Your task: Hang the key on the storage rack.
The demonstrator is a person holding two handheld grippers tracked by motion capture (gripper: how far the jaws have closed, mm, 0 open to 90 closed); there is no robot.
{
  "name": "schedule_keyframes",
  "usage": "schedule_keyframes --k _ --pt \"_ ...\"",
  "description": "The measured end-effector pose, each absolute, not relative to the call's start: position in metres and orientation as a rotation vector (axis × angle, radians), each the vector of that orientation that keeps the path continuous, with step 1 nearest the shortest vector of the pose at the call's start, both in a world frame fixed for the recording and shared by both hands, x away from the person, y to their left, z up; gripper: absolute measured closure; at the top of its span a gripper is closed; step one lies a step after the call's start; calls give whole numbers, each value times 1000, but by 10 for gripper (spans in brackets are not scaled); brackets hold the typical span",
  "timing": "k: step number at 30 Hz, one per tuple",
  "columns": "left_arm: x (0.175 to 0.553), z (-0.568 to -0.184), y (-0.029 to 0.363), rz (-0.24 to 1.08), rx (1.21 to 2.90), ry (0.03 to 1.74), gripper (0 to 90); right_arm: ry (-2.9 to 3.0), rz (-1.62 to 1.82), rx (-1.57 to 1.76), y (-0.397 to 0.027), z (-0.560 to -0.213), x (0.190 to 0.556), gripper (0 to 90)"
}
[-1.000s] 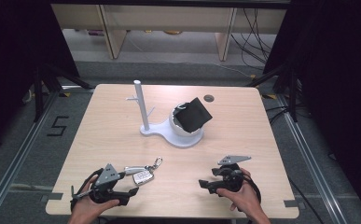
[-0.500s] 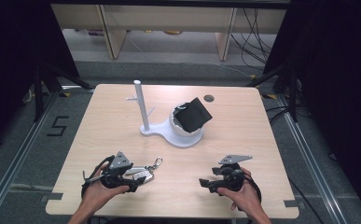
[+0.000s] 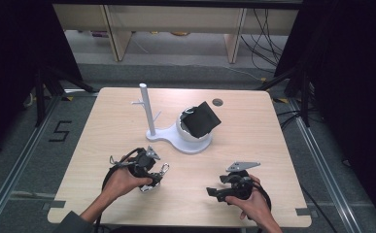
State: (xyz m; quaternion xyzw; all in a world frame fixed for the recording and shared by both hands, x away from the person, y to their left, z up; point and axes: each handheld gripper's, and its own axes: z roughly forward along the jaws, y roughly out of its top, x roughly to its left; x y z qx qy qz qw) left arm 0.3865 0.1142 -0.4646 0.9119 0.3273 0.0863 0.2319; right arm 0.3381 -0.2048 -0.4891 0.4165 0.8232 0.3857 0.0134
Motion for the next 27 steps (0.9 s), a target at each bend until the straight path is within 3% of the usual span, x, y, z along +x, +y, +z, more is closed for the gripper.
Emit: schedule_keyframes --k 11,21,27 --pt "413 -474 89 151 2686 902 580 2533 1254 1260 -207 -485 339 260" --pt "424 -482 86 136 2700 928 606 2534 1252 1250 -205 -485 338 260" --pt "428 -481 83 112 2718 911 668 2538 1249 1255 -204 -486 338 261"
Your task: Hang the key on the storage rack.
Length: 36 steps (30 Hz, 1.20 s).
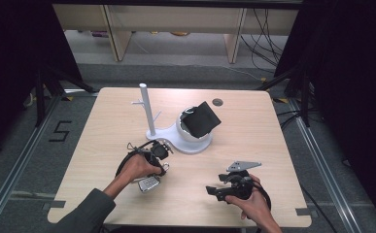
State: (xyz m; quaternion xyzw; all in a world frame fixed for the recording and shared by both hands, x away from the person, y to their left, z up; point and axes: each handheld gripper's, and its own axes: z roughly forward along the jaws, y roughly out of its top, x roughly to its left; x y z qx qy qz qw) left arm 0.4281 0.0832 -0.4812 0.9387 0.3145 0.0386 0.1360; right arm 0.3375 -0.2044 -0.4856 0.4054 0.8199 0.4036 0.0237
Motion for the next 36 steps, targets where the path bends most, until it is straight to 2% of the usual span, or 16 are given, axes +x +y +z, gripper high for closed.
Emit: schedule_keyframes --k 13,29,36 --pt "426 -478 66 143 2877 772 718 2552 1255 1257 -204 -487 339 261" --pt "426 -477 53 170 3005 648 746 2550 1257 1246 -203 -489 339 274" --pt "424 -477 54 190 3009 609 752 2563 1256 1249 -203 -489 339 276"
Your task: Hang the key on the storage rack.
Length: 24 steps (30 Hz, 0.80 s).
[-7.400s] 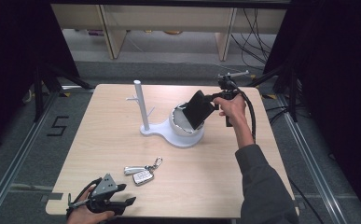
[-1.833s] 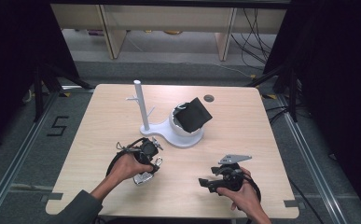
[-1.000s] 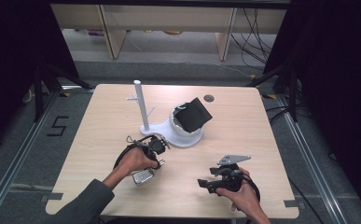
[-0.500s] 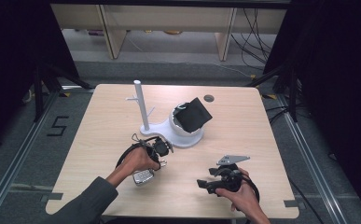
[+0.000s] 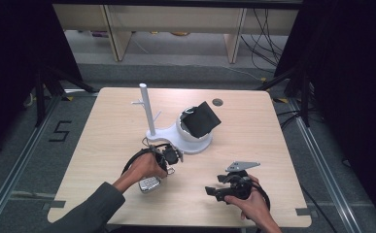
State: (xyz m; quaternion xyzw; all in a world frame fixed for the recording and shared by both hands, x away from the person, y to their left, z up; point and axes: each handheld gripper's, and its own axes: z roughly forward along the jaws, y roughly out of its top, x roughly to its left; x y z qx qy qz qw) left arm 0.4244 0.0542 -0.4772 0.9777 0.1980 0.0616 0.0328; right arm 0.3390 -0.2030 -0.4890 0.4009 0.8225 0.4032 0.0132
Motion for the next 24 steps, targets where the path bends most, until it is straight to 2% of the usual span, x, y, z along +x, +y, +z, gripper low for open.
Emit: schedule_keyframes --k 9,24 --pt "425 -472 64 162 2948 643 753 2560 1252 1260 -204 -490 340 277" --pt "426 -430 100 186 2848 733 753 2563 1250 1308 -204 -492 339 276"
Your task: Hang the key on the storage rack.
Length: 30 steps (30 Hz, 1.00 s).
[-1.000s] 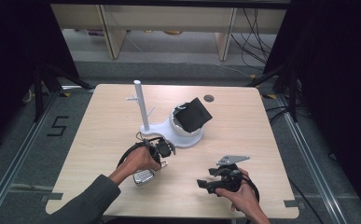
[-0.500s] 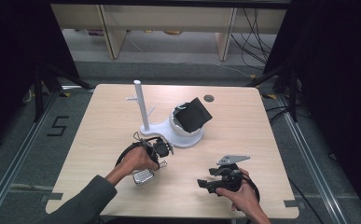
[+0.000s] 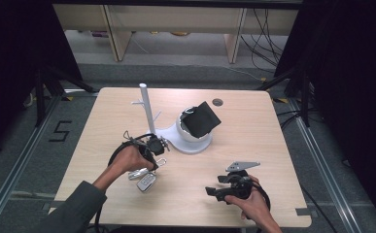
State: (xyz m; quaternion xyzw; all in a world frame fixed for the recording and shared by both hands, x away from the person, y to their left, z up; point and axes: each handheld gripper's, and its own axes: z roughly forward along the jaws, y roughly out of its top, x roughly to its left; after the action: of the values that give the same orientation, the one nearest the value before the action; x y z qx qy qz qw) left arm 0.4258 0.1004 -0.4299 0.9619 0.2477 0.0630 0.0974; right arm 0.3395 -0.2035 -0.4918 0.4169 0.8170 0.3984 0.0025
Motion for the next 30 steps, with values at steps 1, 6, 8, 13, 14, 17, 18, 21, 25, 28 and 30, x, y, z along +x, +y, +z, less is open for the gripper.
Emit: schedule_keyframes --k 1,6,8,13,14,17,18,21,25,28,30 --pt "426 -425 104 186 2847 739 753 2573 1272 1281 -204 -494 341 276" --pt "427 -400 120 241 2827 778 753 2579 1259 1306 -204 -493 340 276" --pt "428 -389 125 268 2818 795 753 2562 1258 1293 -205 -494 341 276" --pt "431 -364 141 303 2797 842 753 2580 1285 1316 -204 -495 342 276" --pt "433 -360 144 305 2795 852 753 2578 1287 1337 -204 -494 341 276" --pt "436 -347 154 320 2780 889 753 2582 1287 1341 -204 -495 341 276" --pt "438 -344 156 327 2780 897 753 2578 1287 1339 -204 -495 341 276" --pt "441 -337 162 337 2761 935 752 2574 1259 1338 -205 -495 341 276" --pt "447 -330 171 355 2753 974 753 2564 1269 1317 -205 -495 342 276" --pt "451 -325 176 361 2734 999 752 2567 1263 1316 -206 -496 342 276" --pt "453 -322 177 369 2724 1000 753 2568 1261 1325 -206 -495 342 276"
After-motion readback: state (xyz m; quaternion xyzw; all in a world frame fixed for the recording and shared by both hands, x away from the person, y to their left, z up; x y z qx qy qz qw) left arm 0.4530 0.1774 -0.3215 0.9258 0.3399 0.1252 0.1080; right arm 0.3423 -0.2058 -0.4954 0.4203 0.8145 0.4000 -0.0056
